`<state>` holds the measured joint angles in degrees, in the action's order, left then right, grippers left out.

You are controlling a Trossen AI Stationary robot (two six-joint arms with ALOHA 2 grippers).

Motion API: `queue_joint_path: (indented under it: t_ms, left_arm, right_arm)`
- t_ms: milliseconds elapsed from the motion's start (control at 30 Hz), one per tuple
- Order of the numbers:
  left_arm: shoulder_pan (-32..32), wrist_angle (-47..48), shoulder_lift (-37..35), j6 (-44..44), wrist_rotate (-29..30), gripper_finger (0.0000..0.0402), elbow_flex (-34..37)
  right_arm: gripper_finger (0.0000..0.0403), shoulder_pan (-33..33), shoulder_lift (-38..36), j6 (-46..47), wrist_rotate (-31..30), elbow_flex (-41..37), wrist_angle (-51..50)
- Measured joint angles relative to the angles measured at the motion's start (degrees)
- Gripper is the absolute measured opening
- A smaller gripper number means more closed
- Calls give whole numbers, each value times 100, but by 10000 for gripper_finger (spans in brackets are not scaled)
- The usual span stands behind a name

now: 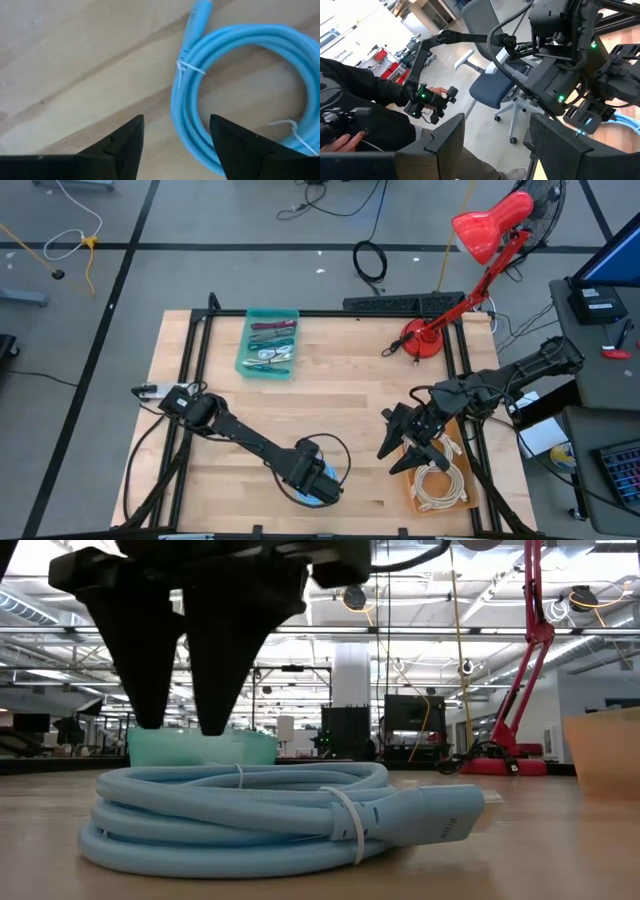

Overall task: Pick & Place USB Port
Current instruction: Put the blue HDMI cable into the orange bin

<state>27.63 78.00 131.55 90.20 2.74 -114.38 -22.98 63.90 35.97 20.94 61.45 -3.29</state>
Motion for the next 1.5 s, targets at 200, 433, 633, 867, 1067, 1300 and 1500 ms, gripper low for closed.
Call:
queue_joint_path:
  t_ms: [200, 433, 633, 867, 1067, 1300, 1500]
  left_arm:
    - [-106, -351, 0, -213, -122, 234, 240]
    - [-138, -631, -1, -281, -150, 219, 473]
    - [-255, -1093, 0, -431, -398, 203, 884]
    - [-366, -1430, -42, -458, -756, 110, 1132]
    - [-376, -1236, -26, -141, -679, 32, 1023]
    - [-119, -449, -598, 1878, 625, 32, 1014]
    - [359, 474, -1294, 4002, 2626, 32, 1005]
  right_arm:
    - [212, 0, 0, 0, -1, 0, 0]
    - [212, 0, 0, 42, 12, 0, -2]
    - [212, 0, 0, 42, 30, 0, -11]
    - [212, 0, 0, 43, 33, 0, -44]
    - [212, 0, 2, 85, 34, 0, -44]
    - [212, 0, 2, 87, 30, 0, -41]
    - [212, 0, 2, 85, -180, 0, -39]
